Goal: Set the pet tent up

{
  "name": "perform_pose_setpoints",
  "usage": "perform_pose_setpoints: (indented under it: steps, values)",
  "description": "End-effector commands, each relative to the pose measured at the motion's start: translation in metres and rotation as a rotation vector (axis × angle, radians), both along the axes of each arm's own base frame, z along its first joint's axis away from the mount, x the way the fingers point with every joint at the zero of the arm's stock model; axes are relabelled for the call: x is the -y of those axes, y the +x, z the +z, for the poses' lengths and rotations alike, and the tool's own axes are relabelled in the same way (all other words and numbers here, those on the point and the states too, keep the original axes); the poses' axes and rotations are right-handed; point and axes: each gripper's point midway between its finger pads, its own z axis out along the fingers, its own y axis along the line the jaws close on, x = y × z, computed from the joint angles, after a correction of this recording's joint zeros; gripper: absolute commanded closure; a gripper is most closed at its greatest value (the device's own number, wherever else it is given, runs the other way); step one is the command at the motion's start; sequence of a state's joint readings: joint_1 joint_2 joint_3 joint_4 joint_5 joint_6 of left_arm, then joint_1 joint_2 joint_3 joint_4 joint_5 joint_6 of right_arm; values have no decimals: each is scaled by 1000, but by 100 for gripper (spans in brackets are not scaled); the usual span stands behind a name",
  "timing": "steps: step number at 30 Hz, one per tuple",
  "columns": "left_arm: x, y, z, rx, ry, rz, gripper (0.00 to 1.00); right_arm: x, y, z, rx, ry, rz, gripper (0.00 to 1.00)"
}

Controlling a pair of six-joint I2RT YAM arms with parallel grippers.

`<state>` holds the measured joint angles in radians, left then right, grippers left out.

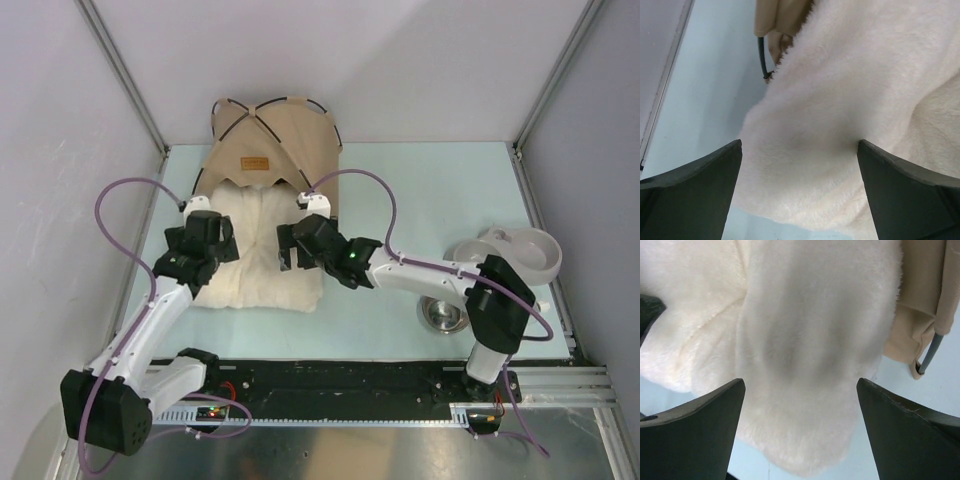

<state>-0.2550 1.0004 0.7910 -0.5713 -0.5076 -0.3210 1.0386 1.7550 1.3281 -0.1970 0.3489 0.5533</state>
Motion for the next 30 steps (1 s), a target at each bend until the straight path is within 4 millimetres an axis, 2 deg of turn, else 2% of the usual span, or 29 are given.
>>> perform_pose_setpoints:
  steps: [1, 4, 8, 17, 22, 24, 26, 30]
  values:
    - [-13, 13, 16, 31, -39, -7, 0, 10, -12, 33, 17, 61, -63, 1]
    - [-15, 22, 15, 46, -143, -26, 0, 9, -16, 23, -20, 63, -58, 1]
    - [-4, 29, 13, 55, -192, -106, 0, 5, -17, 4, -65, 56, -40, 0]
    - [-5, 26, -16, 39, -264, -87, 0, 8, -7, -31, -144, 46, 17, 0]
    - [4, 28, -33, -17, -331, -78, 2, -13, -14, -52, -197, 78, 147, 4]
    - [6, 29, -36, -25, -344, -73, 9, -25, -20, -51, -198, 111, 219, 12]
    - [7, 30, -35, -22, -356, -66, 23, -37, -23, -46, -181, 141, 276, 28]
    - [22, 33, -26, 1, -422, -117, 59, -55, -27, -29, -134, 158, 341, 73]
